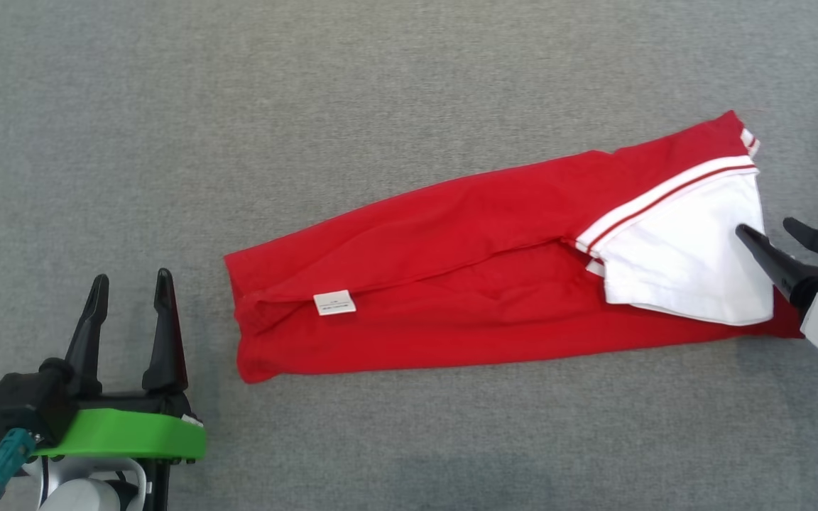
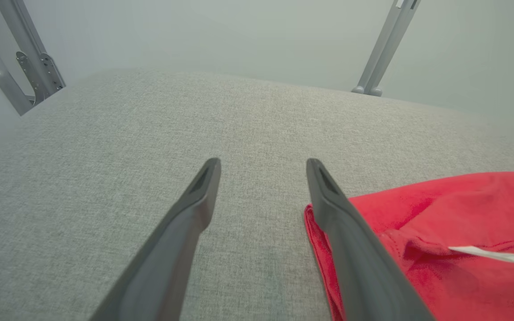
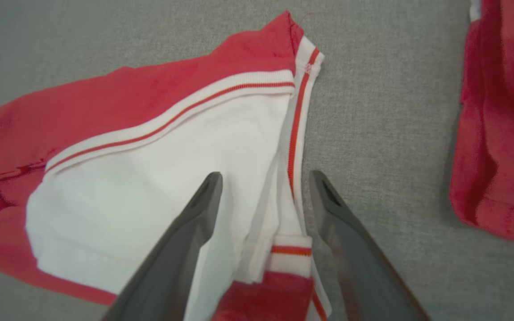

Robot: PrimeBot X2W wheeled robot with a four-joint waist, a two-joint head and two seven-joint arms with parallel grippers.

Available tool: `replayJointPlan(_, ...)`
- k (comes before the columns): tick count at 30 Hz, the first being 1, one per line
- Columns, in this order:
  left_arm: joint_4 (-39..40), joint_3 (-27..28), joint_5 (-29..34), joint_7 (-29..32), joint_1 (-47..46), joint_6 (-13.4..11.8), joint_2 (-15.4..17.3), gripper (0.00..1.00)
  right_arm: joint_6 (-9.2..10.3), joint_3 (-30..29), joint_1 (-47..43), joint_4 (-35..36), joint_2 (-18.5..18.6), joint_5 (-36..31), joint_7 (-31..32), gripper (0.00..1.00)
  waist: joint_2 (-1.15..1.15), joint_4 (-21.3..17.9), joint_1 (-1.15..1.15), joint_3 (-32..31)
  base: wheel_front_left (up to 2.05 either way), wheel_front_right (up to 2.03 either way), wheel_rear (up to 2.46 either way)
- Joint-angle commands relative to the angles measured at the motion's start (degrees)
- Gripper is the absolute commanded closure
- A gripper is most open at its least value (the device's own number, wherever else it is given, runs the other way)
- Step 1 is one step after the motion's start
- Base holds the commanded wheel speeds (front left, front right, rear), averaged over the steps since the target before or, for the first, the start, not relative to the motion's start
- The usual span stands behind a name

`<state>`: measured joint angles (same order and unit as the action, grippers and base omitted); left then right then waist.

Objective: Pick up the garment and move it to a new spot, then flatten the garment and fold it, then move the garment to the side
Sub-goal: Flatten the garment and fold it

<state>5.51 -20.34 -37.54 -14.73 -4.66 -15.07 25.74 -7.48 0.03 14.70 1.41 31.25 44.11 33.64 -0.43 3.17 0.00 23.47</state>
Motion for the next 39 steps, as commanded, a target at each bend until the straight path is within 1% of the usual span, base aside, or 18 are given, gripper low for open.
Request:
replayJointPlan(1,0.4,1.0,1.1,-0.4,0.9,-0.1,-0.9,0.0,-0.02,0.3,0.4,-0.7,0.8,-1.8,0.8,0.0,0.43,2.1,0.0,0.7,0.0,0.0,0.0)
replayJointPlan(6,2.4,5.5,4.5,-0.4,2.4,1.9,-5.3,0.0,-0.02,0.9,-0.4,-4.4,0.7,-2.8,3.9,0.0,0.43,3.9,0.0,1.6,0.0,0.0,0.0)
replayJointPlan(7,2.4,5.5,4.5,-0.4,2.4,1.9,-5.3,0.0,-0.02,0.9,-0.4,-4.4,0.7,-2.8,3.9,0.0,0.43,3.9,0.0,1.6,0.0,0.0,0.0)
replayJointPlan(13,1.4,8.9,7.9,-0.5,3.0,5.9,-9.5,0.0,-0.02,1.5,1.3,-9.7,-2.9,1.0,5.3,0.0,0.43,4.9,0.0,2.2,0.0,0.0,0.0)
replayJointPlan(15,0.6,9.8,8.7,-0.5,2.7,7.1,-10.6,0.0,-0.12,2.2,2.1,-10.6,-4.3,4.1,5.6,0.0,0.43,5.1,0.0,1.9,0.0,0.0,0.0)
replayJointPlan(16,0.2,10.2,9.0,-0.5,2.7,7.7,-11.1,0.0,-0.2,2.4,2.8,-10.5,-4.9,5.7,5.0,0.89,0.43,5.2,0.0,1.7,0.0,0.0,0.0)
replayJointPlan(17,-0.1,10.7,9.3,-0.5,2.6,8.3,-11.7,0.0,-0.21,2.1,3.4,-10.1,-5.3,7.7,4.3,1.0,0.43,5.1,0.0,1.4,0.0,0.0,0.0)
replayJointPlan(20,-1.6,11.9,10.3,-0.5,3.3,9.9,-13.0,0.0,-0.02,0.1,4.4,-9.5,-3.0,11.9,2.6,1.0,0.43,4.9,0.0,0.4,0.0,0.0,0.0)
replayJointPlan(22,-2.8,11.9,11.6,-0.5,4.0,11.1,-13.1,0.0,-0.02,-1.5,4.6,-9.6,-1.2,14.1,2.4,1.0,0.43,4.6,0.0,-0.5,0.0,0.0,0.0)
replayJointPlan(23,-3.9,12.3,12.0,-0.5,4.4,12.1,-13.7,0.0,-0.02,-3.6,4.5,-10.3,0.5,15.4,2.7,1.0,0.43,4.2,0.0,-1.4,0.0,0.0,0.0)
replayJointPlan(24,-4.5,12.4,12.5,-0.5,4.6,12.5,-13.6,0.0,-0.02,-4.7,4.3,-10.7,1.6,15.8,2.8,1.0,0.43,4.1,0.0,-2.0,0.0,0.0,0.0)
replayJointPlan(25,-5.3,12.8,12.8,-0.5,5.1,13.2,-14.4,0.0,-0.02,-7.7,3.7,-11.5,3.6,16.3,3.2,1.0,0.43,3.8,0.0,-2.7,0.0,0.0,0.0)
replayJointPlan(27,-6.0,13.1,13.4,-0.5,5.3,13.8,-15.0,0.0,-0.02,-11.0,2.9,-12.5,5.6,16.0,3.8,1.0,0.43,3.8,0.0,-3.3,0.0,0.0,0.0)
replayJointPlan(31,-7.6,13.6,13.9,-0.5,5.9,15.2,-16.1,0.0,-0.03,-16.6,1.0,-13.2,8.4,14.3,4.8,1.0,0.43,4.0,0.0,-4.8,0.0,0.0,0.0)
replayJointPlan(33,-8.2,14.0,14.1,-0.4,5.9,15.7,-16.9,0.0,-0.03,-17.1,0.6,-11.3,9.3,14.2,5.6,1.0,0.43,4.0,0.0,-5.2,0.0,0.0,0.0)
replayJointPlan(35,-8.5,14.4,14.5,-0.4,6.1,16.2,-17.4,0.0,-0.03,-15.9,0.7,-7.8,8.7,14.7,6.5,1.0,0.43,4.0,0.0,-5.9,0.0,0.0,0.0)
replayJointPlan(37,-8.8,15.4,14.9,-0.4,6.3,16.5,-18.1,0.0,-0.03,-13.1,1.1,-3.5,7.9,14.2,7.2,1.0,0.43,3.8,0.0,-6.4,0.0,0.0,0.0)
replayJointPlan(39,-9.0,16.0,15.4,-0.4,6.6,16.8,-18.8,0.0,-0.02,-9.2,1.4,1.9,5.8,12.3,7.5,1.0,0.43,3.7,0.0,-7.0,0.0,0.0,0.0)
